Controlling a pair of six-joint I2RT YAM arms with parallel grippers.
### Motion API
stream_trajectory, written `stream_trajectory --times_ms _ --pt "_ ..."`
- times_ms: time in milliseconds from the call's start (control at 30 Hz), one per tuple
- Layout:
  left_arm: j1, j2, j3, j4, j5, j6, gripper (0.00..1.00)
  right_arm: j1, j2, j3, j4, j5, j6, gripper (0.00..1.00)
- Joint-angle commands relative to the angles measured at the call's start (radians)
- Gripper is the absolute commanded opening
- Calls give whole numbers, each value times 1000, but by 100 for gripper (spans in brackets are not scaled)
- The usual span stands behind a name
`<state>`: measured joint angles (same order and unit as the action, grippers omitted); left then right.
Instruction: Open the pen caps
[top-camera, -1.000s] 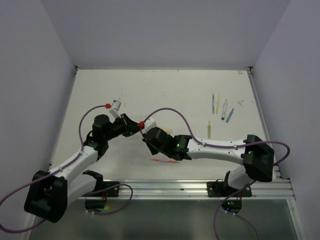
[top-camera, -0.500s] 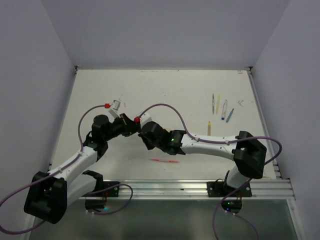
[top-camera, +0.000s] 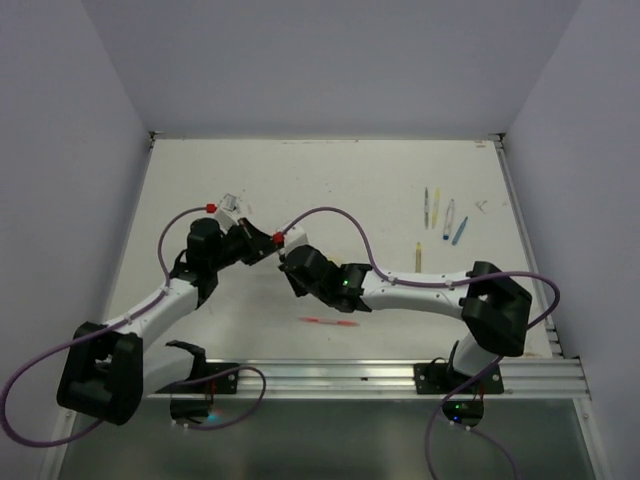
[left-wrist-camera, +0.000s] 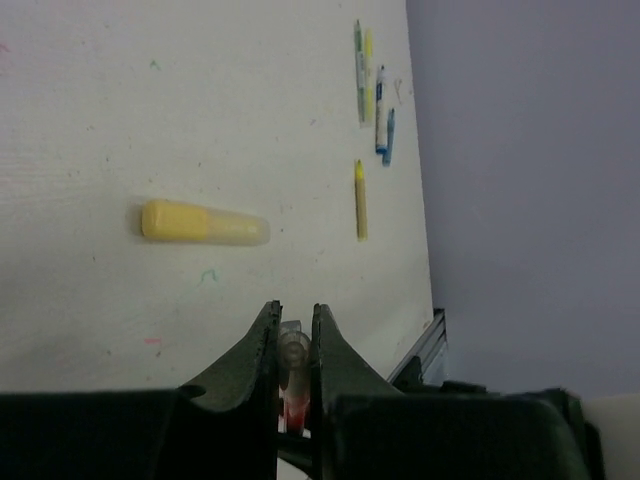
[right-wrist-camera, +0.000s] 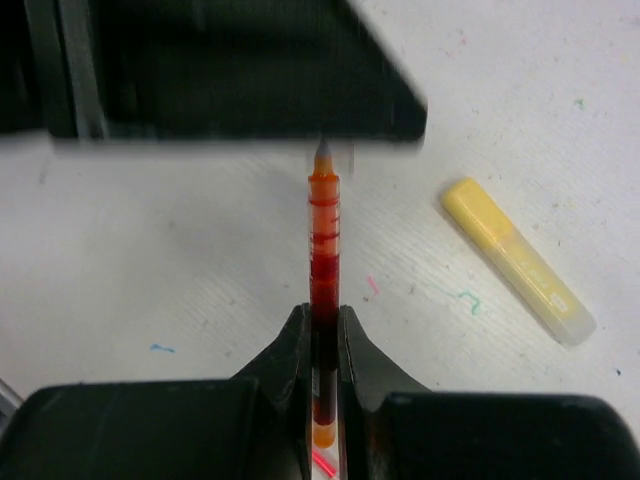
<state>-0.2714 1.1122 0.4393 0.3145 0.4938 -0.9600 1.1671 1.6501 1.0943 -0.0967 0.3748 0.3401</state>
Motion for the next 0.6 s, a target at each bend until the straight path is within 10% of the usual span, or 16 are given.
stream_trajectory --times_ms 0,333,567 --pt "107 81 128 101 -118 -74 0 23 -27 -80 -98 84 33 0" --pt "176 163 199 100 -53 -5 0 -39 -147 -163 -149 90 80 0" --pt "187 64 167 -181 -202 236 0 -458 -358 -215 -243 9 53 0"
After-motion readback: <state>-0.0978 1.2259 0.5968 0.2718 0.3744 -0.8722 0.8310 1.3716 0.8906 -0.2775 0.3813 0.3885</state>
